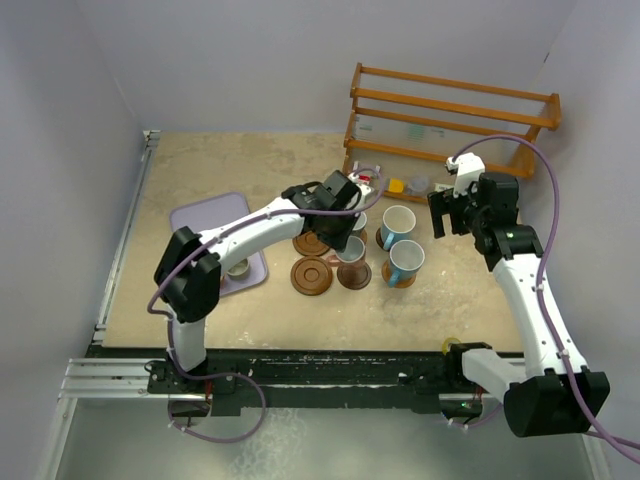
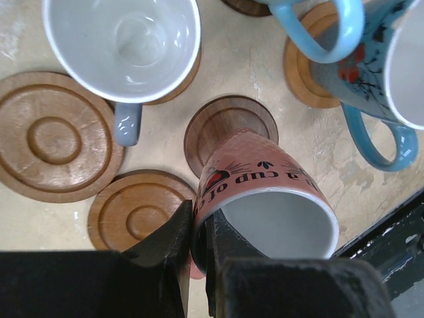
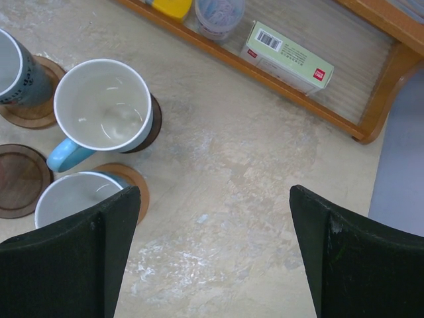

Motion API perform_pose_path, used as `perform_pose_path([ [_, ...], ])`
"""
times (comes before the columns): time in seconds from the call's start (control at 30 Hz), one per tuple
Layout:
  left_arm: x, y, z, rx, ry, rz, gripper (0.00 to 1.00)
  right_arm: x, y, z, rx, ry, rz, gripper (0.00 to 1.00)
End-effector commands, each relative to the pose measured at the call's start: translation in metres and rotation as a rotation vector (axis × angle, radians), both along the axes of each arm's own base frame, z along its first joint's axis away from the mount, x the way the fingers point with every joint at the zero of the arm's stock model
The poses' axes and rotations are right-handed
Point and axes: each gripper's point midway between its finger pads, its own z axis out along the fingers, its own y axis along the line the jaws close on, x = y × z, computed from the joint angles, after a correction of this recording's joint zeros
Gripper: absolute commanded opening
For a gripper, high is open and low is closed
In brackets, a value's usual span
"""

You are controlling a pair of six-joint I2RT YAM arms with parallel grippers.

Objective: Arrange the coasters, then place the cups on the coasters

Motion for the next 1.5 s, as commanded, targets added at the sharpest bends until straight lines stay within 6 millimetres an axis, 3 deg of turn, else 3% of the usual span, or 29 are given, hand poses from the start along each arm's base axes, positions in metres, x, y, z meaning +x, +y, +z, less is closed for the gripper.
perform_pose_path([
  [0.0, 0.008, -0.027, 0.008, -0.091, 0.037, 0.075, 0.03, 0.006, -0.007, 0.005, -0.017, -0.027, -0.019, 0.96],
  [0.43, -0.002, -0.025, -0.020, -0.032, 0.094, 0.165, 0.03, 0.006, -0.009, 0.003, -0.016, -0.019, -0.026, 0.96],
  [0.77, 0.002, -0.013, -0.024, 0.009, 0.066, 0.226, 0.05, 0.007, -0.010, 0.000, -0.018, -0.007, -0.028, 0.96],
  [1.47, -0.007, -0.017, -0.039, -0.002, 0.124, 0.214, 0.08, 0.008, -0.014, 0.007, -0.024, -0.037, -0.043, 0.97],
])
